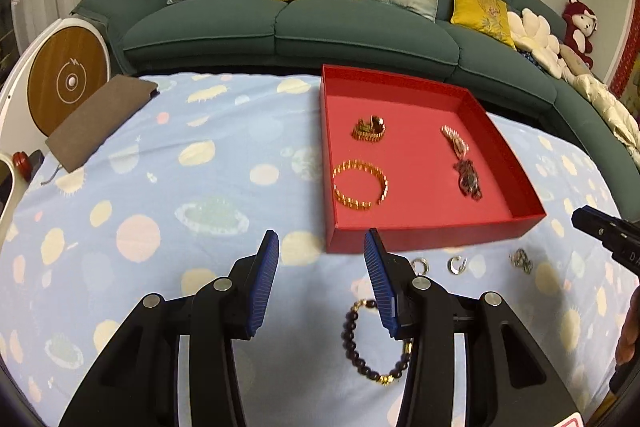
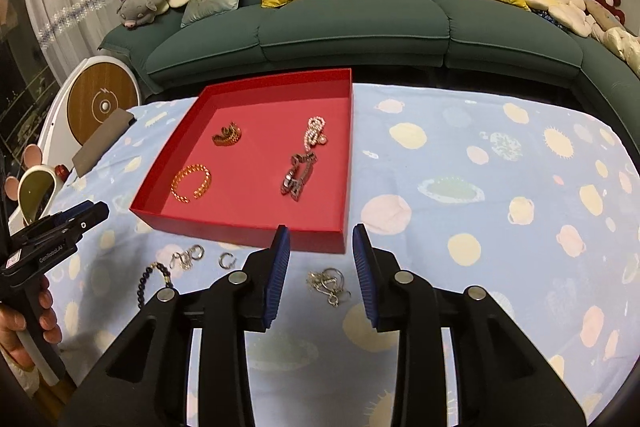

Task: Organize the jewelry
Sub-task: 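Withdraw both grippers from the box toward the remaining jewelry, then grasp the black bead bracelet with the left gripper while the right gripper grasps the silver ring piece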

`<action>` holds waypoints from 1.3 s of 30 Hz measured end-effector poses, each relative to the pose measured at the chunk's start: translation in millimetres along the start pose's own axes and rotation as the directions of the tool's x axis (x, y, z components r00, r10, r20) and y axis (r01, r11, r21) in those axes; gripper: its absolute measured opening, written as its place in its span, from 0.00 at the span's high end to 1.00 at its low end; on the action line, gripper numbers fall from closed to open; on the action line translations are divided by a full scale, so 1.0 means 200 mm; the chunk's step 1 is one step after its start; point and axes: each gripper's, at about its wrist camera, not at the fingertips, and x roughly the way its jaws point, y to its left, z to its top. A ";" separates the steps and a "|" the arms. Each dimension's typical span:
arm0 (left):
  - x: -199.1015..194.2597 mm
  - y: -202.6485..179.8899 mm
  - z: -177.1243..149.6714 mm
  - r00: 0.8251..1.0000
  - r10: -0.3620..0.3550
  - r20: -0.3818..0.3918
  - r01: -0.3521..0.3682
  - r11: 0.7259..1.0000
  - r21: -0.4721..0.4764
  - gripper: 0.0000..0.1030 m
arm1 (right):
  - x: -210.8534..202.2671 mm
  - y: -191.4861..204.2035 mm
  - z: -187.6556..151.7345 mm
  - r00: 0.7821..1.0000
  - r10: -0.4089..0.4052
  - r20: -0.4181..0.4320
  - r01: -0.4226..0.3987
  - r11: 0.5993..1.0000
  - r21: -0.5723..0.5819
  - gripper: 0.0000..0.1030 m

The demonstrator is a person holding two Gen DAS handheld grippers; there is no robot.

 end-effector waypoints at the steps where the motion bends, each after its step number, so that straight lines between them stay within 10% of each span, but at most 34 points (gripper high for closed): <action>1: 0.02 0.00 -0.03 1.000 -0.012 -0.025 0.012 1.000 0.003 0.58 | 0.01 -0.01 -0.02 1.000 -0.003 -0.014 0.003 1.000 -0.001 0.69; 14: 0.17 -0.08 -0.22 0.987 -0.065 -0.146 0.072 0.996 0.047 0.62 | 0.12 -0.03 -0.19 0.994 -0.015 -0.109 0.008 0.998 -0.059 0.64; 22: 0.21 -0.12 -0.26 0.985 -0.076 -0.156 0.089 0.993 0.079 0.95 | 0.15 -0.03 -0.19 0.993 0.010 -0.120 -0.015 0.999 -0.035 0.64; 39: 0.10 -0.18 -0.22 0.982 -0.153 -0.113 0.165 0.981 0.105 0.95 | 0.26 -0.02 -0.18 0.990 0.007 -0.140 -0.013 0.999 -0.047 0.65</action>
